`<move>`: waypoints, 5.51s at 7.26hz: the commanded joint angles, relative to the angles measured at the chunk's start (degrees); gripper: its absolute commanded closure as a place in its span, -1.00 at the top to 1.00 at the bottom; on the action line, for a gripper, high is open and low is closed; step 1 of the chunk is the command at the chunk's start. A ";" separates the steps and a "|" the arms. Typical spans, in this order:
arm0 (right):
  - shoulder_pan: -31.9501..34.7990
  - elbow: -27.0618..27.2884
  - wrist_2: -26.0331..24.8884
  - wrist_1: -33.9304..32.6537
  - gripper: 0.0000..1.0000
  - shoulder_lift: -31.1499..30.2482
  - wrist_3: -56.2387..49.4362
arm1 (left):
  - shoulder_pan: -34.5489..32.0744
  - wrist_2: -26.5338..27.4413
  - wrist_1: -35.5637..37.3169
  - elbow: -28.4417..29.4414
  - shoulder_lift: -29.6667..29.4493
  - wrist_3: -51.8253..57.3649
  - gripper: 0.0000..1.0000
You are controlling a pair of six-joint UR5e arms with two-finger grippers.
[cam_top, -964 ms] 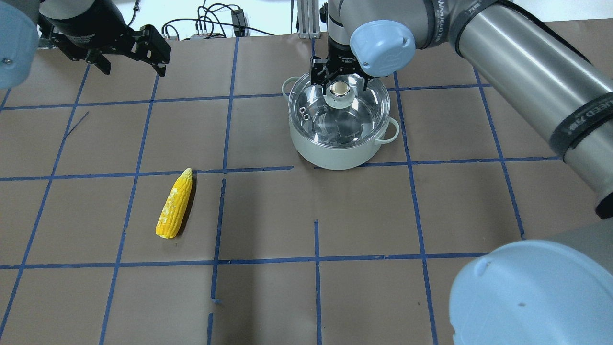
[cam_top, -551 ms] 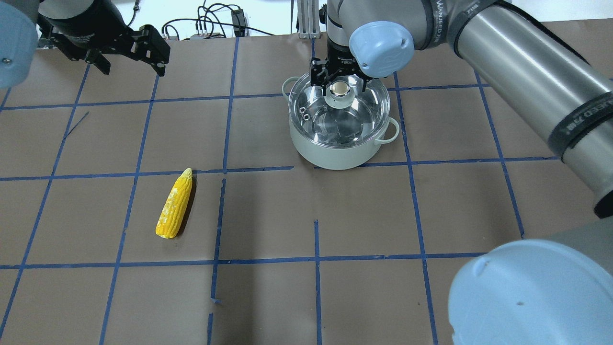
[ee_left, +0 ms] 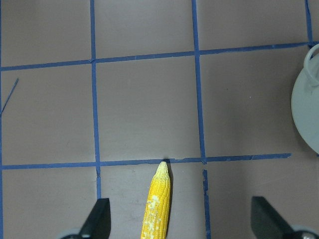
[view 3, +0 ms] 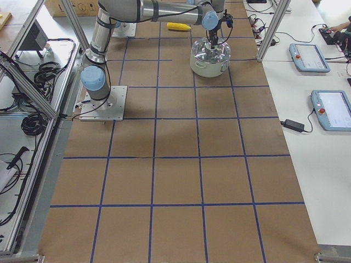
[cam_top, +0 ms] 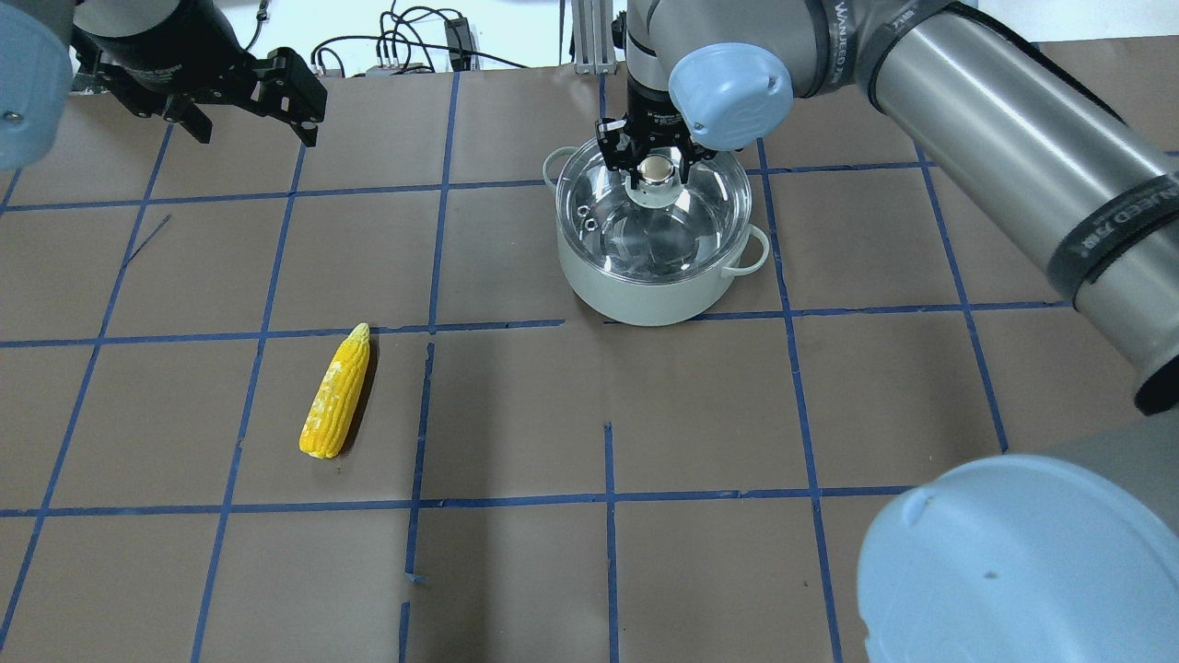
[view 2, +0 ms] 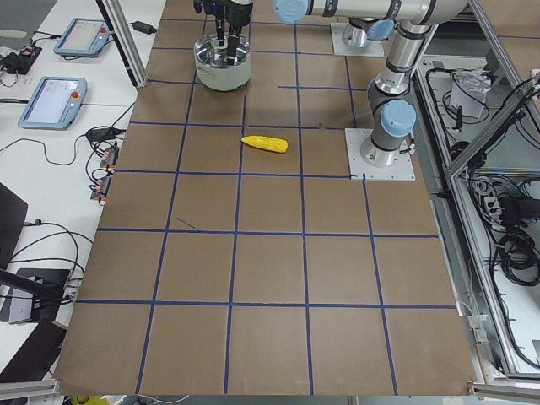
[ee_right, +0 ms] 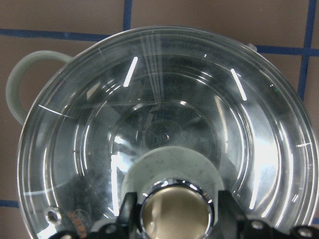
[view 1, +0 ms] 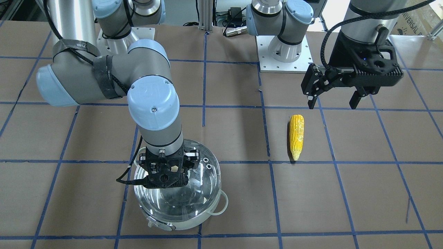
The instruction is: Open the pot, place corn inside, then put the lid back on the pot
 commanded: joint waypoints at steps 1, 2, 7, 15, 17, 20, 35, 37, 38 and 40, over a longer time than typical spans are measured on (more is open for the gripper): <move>0.02 -0.45 -0.08 0.67 -0.23 -0.45 0.03 | -0.08 0.00 0.08 0.00 0.00 -0.01 1.00; -0.07 -0.45 -0.08 1.02 -0.25 -1.68 0.03 | -0.08 0.00 0.08 0.00 0.00 -0.01 1.00; -6.63 0.07 0.79 12.16 -0.28 -14.32 -5.91 | 0.10 0.00 -0.01 -0.09 -0.17 0.25 1.00; -20.46 14.39 2.11 18.87 -0.28 -30.07 -14.64 | 3.95 -0.35 3.15 -7.09 -0.09 6.03 1.00; -20.29 14.40 2.55 16.95 -0.28 -29.55 -14.20 | 4.58 -0.26 12.25 -13.50 -0.35 7.20 1.00; -20.28 14.40 2.11 17.10 -0.28 -29.02 -14.20 | 4.58 -0.18 28.05 -27.46 -1.32 7.19 1.00; -20.28 13.52 2.03 18.07 -0.20 -31.57 -14.20 | 10.91 -0.79 52.11 -45.70 -10.28 16.43 1.00; -20.28 13.52 2.03 17.99 -0.19 -31.57 -14.20 | 10.91 -0.79 52.02 -45.70 -10.55 16.25 0.84; -20.28 13.61 2.03 18.07 -0.19 -31.57 -14.20 | 10.91 -0.79 52.02 -45.53 -11.42 14.68 0.66; -20.28 13.52 2.03 17.98 -0.19 -31.57 -14.20 | 10.91 -0.70 52.55 -44.92 -12.39 11.78 0.21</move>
